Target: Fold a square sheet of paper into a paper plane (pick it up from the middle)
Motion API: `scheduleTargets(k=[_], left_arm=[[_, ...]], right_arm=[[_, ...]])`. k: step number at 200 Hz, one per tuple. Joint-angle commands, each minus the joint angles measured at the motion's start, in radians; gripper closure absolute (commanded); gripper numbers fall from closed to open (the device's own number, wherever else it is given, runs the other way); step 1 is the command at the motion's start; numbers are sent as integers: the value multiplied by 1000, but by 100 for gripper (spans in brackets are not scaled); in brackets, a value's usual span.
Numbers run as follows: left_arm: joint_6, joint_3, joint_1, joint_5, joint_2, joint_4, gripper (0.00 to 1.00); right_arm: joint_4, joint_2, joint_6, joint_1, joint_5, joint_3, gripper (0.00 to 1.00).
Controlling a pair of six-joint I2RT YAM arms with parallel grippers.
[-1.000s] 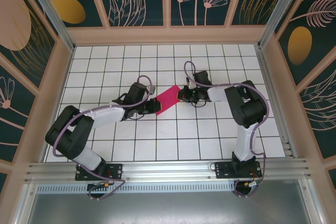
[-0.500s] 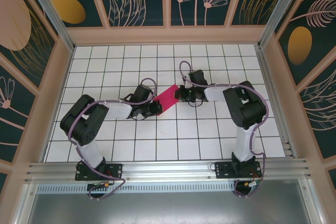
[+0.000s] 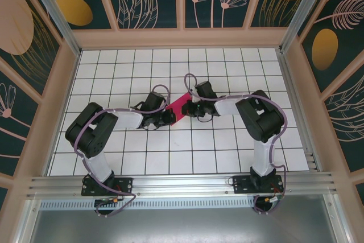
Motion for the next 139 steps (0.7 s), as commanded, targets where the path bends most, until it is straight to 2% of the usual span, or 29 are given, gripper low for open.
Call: scheduleTargets(k=[1, 44, 63, 111, 139], left_arm=[[-10, -6, 2, -43, 37, -87, 100], [-11, -17, 2, -37, 38, -82, 100], [-17, -23, 2, -34, 40, -72, 100], [-42, 29, 2, -6, 6, -50, 100], [-56, 89, 19, -38, -58, -60, 80]], right_arm=[[-10, 24, -9, -76, 73, -27, 100], [-17, 23, -34, -243, 109, -35, 100], [-53, 23, -48, -282, 127, 9, 100], [-115, -75, -55, -232, 181, 75, 100], [-141, -118, -47, -147, 263, 53, 100]])
